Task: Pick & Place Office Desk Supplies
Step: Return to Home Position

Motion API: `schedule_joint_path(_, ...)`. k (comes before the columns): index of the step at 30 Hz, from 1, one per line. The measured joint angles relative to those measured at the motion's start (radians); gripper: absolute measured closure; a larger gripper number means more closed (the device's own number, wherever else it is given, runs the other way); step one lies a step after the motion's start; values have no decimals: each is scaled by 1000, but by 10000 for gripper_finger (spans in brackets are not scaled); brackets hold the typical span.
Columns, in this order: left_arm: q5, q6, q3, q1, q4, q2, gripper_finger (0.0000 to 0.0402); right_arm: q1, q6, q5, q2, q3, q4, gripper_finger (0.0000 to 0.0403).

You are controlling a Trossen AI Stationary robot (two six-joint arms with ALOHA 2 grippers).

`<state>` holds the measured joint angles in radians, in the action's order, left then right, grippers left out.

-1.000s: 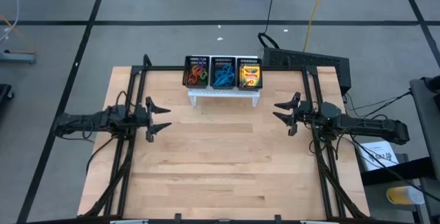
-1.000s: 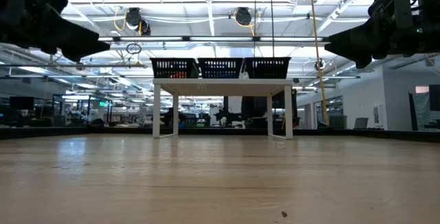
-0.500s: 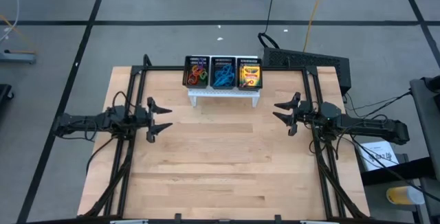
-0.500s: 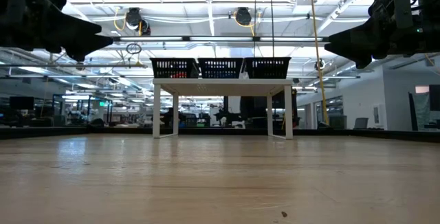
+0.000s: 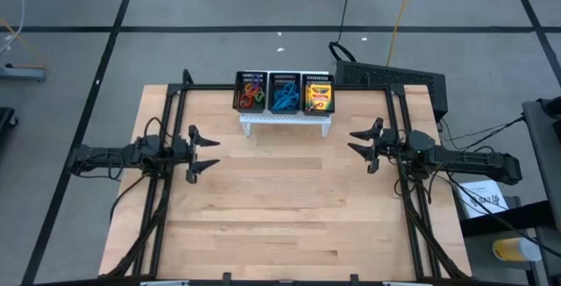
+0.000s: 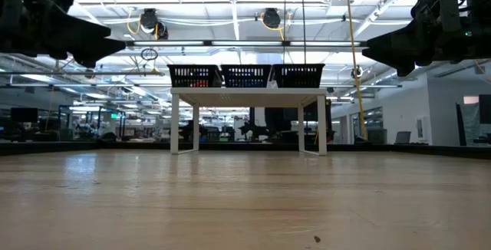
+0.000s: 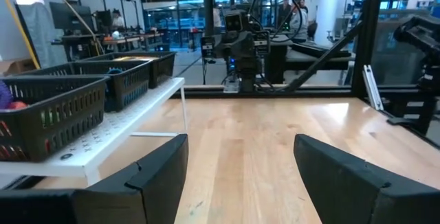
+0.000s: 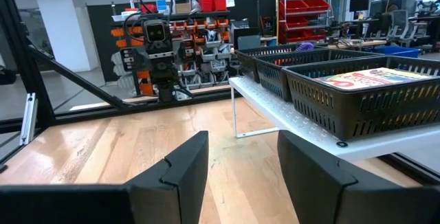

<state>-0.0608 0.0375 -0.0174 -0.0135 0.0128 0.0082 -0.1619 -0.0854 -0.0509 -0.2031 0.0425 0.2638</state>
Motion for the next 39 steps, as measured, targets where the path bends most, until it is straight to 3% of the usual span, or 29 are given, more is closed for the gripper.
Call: schedule_joint_path(39, -1, 4, 3, 0, 59, 0, 146, 0, 0, 0, 0, 0, 0, 238)
